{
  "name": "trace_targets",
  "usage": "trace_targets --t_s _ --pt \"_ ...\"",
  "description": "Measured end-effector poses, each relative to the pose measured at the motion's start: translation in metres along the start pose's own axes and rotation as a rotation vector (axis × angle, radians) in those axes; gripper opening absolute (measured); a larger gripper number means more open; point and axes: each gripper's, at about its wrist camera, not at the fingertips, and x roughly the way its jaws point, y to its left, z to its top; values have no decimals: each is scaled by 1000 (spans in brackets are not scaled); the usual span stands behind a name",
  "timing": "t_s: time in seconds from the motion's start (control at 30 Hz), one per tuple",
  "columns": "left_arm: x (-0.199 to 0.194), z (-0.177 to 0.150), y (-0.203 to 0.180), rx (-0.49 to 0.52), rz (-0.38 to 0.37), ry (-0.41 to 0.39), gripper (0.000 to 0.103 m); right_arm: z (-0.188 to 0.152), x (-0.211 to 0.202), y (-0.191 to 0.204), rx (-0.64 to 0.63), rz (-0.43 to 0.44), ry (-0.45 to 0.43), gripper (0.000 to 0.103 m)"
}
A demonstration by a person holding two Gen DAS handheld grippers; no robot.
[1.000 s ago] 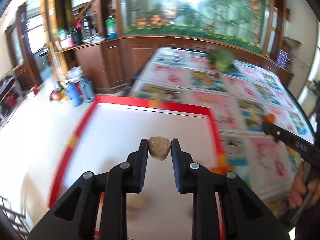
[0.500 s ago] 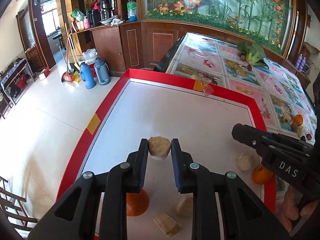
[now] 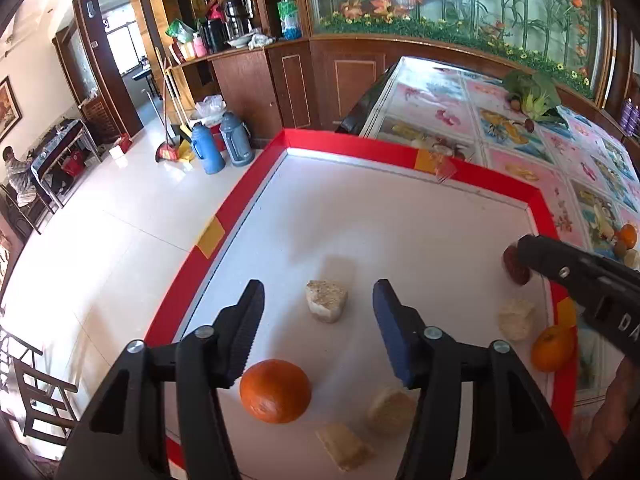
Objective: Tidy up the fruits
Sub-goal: 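Return to the table and grasp a red date with each tool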
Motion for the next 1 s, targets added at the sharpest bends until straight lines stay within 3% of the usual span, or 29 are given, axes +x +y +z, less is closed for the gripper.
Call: trace_targets --t_s 0.2,0.47,0.57,0.73,0.87,1.0 --pt "-18 -4 -25 39 -32 -24 62 -7 -47 -39 27 -50 -128 22" --pt "-36 -11 -76 128 -102 -8 62 -34 -115 -118 133 -168 -211 23" --pt "-46 -11 -101 178 -132 -16 62 -48 -149 -154 161 -255 -255 24" --pt "-57 -13 -151 261 -220 8 63 -57 -177 -203 173 -381 -237 28" --pt "-64 -11 -196 328 -314 24 63 -54 -173 -225 180 -375 -170 28" --pt "-69 -7 -231 375 -348 23 63 -52 -162 -224 152 -376 -125 28"
